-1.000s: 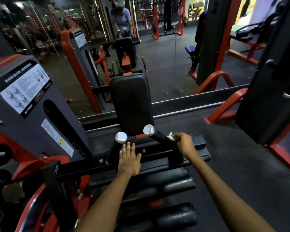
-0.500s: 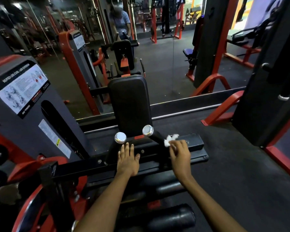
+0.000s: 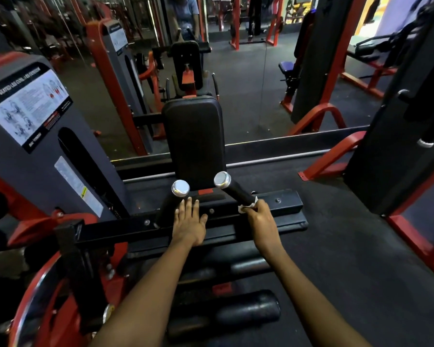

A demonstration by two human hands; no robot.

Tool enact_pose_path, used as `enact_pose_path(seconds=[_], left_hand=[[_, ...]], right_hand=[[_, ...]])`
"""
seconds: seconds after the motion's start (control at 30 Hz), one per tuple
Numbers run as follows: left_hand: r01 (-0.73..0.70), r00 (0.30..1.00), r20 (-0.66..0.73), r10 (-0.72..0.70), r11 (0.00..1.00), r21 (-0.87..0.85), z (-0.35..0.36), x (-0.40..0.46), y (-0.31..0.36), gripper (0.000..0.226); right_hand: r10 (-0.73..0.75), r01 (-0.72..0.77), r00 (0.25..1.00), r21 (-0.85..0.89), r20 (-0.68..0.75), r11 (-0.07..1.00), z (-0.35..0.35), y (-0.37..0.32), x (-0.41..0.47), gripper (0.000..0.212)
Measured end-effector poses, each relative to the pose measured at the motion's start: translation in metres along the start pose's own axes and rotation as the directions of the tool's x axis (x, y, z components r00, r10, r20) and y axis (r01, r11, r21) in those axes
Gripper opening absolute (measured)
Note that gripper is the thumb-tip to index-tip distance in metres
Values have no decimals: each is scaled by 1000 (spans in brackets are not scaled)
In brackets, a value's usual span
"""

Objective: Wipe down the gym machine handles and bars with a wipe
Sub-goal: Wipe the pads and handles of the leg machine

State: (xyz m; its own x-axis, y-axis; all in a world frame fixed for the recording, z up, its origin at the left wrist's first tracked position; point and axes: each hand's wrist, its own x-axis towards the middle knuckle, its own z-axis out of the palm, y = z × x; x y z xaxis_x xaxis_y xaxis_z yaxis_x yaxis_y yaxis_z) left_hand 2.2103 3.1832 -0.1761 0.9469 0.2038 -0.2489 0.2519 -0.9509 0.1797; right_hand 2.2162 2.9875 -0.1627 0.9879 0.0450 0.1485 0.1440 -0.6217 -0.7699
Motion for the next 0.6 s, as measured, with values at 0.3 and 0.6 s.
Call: enact_pose_path(seconds=[0.3, 0.6], left_hand=[[-9, 998, -56, 10, 1000, 5, 5, 0, -2, 59], [-29, 996, -82, 27, 999, -19, 6, -1, -3, 58]], right_hand=[[-80, 3, 983, 428, 163, 904, -47, -52, 80, 18], [-12, 104, 566, -57, 824, 993, -42, -34, 121, 43]])
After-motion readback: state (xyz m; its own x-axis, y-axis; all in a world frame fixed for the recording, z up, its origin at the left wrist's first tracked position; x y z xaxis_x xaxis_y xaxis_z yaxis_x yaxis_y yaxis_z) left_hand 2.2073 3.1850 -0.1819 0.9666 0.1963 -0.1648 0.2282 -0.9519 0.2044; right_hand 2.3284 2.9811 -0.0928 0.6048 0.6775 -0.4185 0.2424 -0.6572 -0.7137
